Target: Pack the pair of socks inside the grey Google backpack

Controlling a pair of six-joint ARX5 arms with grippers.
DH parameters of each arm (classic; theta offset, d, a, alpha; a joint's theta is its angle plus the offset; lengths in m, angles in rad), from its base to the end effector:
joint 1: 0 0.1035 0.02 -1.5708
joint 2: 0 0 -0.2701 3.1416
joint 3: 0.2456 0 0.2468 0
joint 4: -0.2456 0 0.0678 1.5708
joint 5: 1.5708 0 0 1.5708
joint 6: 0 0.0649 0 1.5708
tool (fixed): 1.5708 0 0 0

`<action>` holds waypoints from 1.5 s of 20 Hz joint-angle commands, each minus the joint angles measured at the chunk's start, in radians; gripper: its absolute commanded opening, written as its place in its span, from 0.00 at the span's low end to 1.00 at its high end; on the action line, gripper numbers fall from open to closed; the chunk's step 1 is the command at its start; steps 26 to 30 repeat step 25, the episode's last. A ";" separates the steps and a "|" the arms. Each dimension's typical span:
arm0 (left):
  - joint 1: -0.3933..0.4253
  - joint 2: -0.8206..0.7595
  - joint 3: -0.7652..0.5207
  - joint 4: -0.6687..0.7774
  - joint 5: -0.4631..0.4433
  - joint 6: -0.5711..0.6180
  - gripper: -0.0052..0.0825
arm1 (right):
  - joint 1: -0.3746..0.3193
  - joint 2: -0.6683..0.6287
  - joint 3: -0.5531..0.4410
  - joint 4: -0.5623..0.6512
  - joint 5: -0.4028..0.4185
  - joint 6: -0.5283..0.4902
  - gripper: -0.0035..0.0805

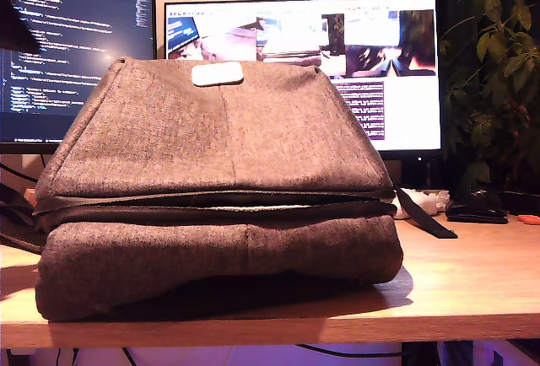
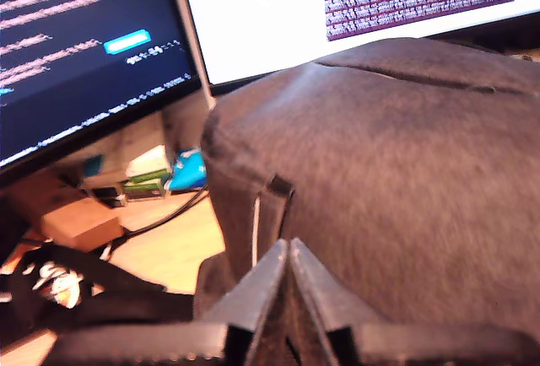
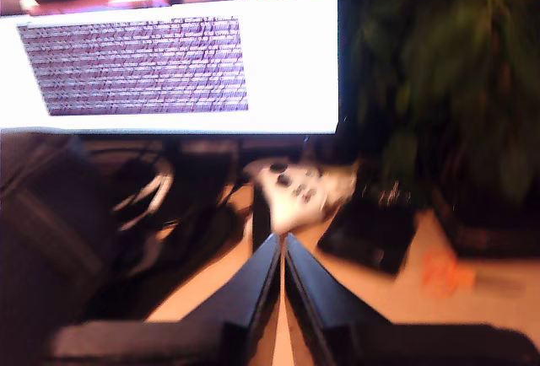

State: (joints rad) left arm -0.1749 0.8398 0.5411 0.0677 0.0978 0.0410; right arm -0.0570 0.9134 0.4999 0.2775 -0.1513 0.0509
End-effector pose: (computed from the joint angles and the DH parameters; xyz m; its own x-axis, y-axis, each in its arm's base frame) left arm 0.2106 -0.0437 0.2612 0.9370 -0.2647 -0.2279 0.2758 0.9611 0.0176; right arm 0.2292 -0.0033 0.2582 0.9864 0.0947 -0.1340 -0.0858 0.9938 0.0708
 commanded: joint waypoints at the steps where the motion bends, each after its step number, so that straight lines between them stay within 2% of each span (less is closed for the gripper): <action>1: 0.003 -0.073 -0.054 0.006 -0.005 -0.043 0.04 | 0.012 -0.084 -0.067 0.013 -0.003 0.032 0.03; 4: 0.003 -0.212 -0.082 -0.070 -0.003 -0.045 0.04 | 0.028 -0.253 -0.132 -0.070 -0.002 0.031 0.03; 7: 0.003 -0.332 -0.082 -0.150 -0.004 -0.045 0.04 | 0.036 -0.402 -0.138 -0.176 0.002 -0.003 0.03; 11: 0.003 -0.460 -0.081 -0.220 -0.002 -0.042 0.04 | 0.037 -0.537 -0.138 -0.257 0.003 0.030 0.03; 15: 0.003 -0.502 -0.081 -0.315 -0.002 -0.041 0.04 | 0.037 -0.554 -0.138 -0.347 0.003 0.029 0.03; 25: 0.003 -0.500 -0.081 -0.561 -0.002 -0.042 0.04 | 0.037 -0.552 -0.138 -0.703 0.004 0.029 0.03; 30: 0.003 -0.500 -0.081 -0.561 -0.002 -0.042 0.04 | 0.037 -0.552 -0.138 -0.703 0.004 0.029 0.03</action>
